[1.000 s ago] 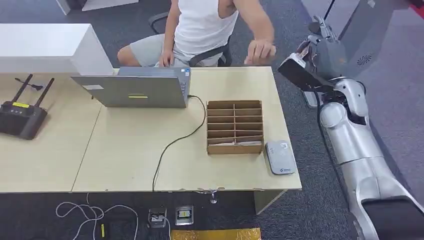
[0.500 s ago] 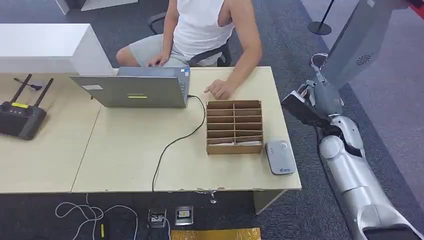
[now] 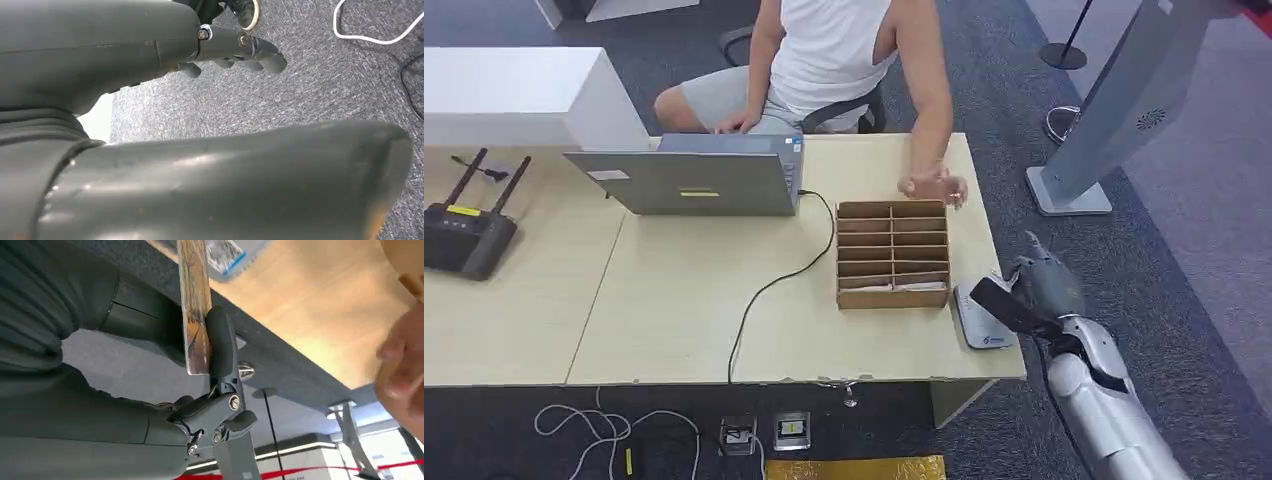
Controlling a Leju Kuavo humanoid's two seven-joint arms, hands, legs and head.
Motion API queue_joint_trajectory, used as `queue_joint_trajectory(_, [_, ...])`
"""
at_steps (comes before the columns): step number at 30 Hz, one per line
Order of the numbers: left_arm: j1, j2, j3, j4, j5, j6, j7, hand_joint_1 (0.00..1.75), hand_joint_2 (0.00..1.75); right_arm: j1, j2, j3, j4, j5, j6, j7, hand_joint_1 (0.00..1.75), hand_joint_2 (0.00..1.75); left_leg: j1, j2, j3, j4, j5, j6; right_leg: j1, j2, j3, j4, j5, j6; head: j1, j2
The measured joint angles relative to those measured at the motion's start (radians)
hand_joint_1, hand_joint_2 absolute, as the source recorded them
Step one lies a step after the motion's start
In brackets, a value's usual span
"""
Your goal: Pass the card to the sensor for recognition and then transmit it.
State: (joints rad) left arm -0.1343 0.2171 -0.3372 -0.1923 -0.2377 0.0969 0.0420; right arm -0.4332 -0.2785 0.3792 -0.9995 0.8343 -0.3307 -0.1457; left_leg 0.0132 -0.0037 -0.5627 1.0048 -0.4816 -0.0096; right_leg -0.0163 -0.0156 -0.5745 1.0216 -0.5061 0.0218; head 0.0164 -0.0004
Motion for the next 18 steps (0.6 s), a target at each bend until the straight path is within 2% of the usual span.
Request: queue_joint_trajectory(18, [0.0,-0.002,0.001,0.0,-0.014,-0.001,0.0,0.0,0.0,0.017,0.021,0.0,-0.001,0.006,0.004,0.031,1.75,1.75,0.0,0.001,0.002,0.0,0.0,0.0,0.0,0.001,0.001,0.0,0.0,0.0,0.0,0.0])
